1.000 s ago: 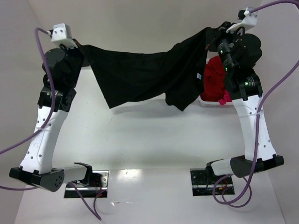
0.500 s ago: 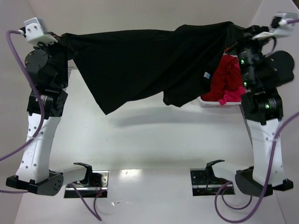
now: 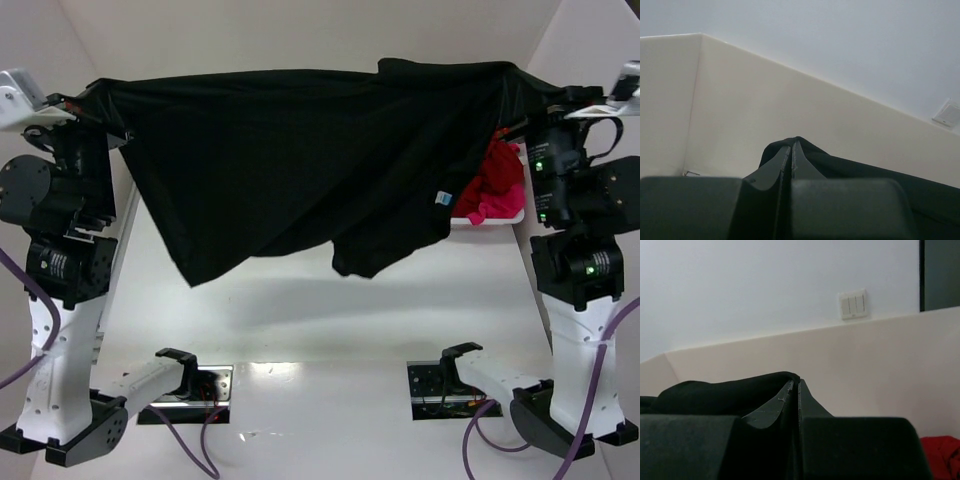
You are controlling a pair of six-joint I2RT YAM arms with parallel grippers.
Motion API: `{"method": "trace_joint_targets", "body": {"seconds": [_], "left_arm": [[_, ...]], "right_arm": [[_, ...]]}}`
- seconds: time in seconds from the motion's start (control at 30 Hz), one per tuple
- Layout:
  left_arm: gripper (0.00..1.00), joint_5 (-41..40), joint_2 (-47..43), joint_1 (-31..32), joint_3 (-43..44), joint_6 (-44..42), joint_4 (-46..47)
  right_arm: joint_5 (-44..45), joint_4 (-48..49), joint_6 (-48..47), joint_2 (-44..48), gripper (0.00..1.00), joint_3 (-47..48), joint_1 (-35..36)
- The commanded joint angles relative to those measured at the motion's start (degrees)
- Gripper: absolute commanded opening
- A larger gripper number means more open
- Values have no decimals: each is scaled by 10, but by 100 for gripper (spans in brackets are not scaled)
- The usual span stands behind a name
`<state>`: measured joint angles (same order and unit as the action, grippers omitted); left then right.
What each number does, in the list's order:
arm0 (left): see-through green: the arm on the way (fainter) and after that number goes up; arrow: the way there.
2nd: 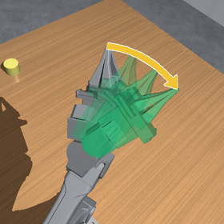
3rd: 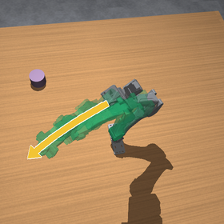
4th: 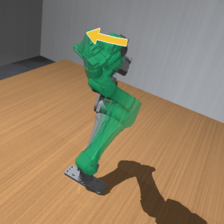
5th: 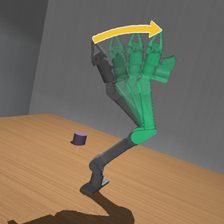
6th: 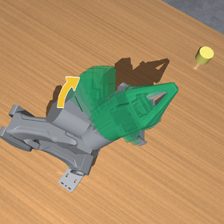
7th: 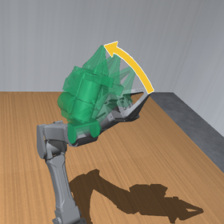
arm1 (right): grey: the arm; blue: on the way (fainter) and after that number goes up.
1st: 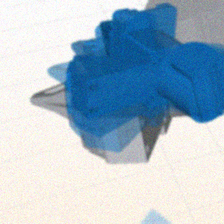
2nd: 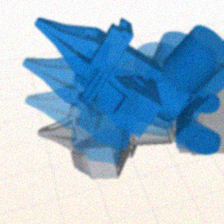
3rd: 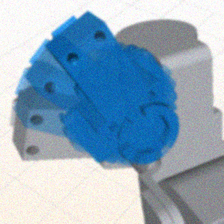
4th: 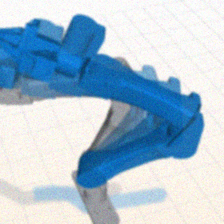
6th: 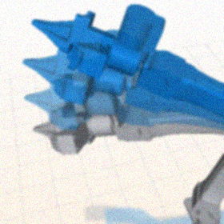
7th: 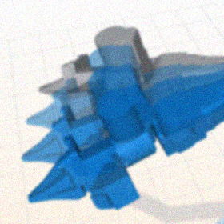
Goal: Fold and stack the t-shirts
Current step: Flatten out the tshirt
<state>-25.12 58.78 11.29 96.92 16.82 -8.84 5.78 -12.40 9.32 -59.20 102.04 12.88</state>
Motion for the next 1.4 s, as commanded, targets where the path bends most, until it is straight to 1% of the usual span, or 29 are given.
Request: {"method": "trace_joint_targets", "body": {"seconds": [0.0, 0.13, 0.3, 0.5, 0.63, 0.83, 0.93, 0.97, 1.0, 1.1, 1.17, 1.23, 1.3, 1.37], "left_arm": [[0, -37, -9, -5, -4, -6, 26], [0, -45, -20, -5, -13, -6, 21], [0, -50, -25, -5, -32, -6, 32], [0, -45, 7, -5, -55, -11, 37], [0, -37, 46, -5, -68, -17, 37], [0, -11, 142, -10, -36, -22, 49], [0, -11, 193, -10, 4, -22, 54], [0, -11, 214, -10, 16, -22, 60], [0, -11, 222, -10, 35, -28, 60], [0, -11, 244, -15, 59, -28, 66], [0, -11, 244, -15, 70, -28, 66], [0, -5, 232, -34, 70, -22, 66], [0, 3, 209, -44, 70, -15, 59], [0, 9, 176, -50, 52, -15, 52]], "right_arm": [[14, 26, -4, 6, 9, -18, 0], [20, 20, 3, 26, 9, -40, 0], [27, 20, 3, 19, 9, -47, 0], [27, 9, 13, -1, 8, -57, 0], [27, 14, 13, -37, 8, -68, 0], [21, 48, 13, -110, 8, -81, 0], [21, 48, 5, -158, 8, -48, 0], [27, 48, 5, -171, 8, -24, 0], [27, 48, -3, -190, 8, -13, 0], [27, 58, -8, -210, 8, 19, 0], [32, 63, -13, -217, 8, 44, 0], [32, 63, -13, -217, 8, 49, 0], [26, 63, -13, -203, 8, 57, 0], [20, 57, -13, -181, 8, 57, 0]]}}
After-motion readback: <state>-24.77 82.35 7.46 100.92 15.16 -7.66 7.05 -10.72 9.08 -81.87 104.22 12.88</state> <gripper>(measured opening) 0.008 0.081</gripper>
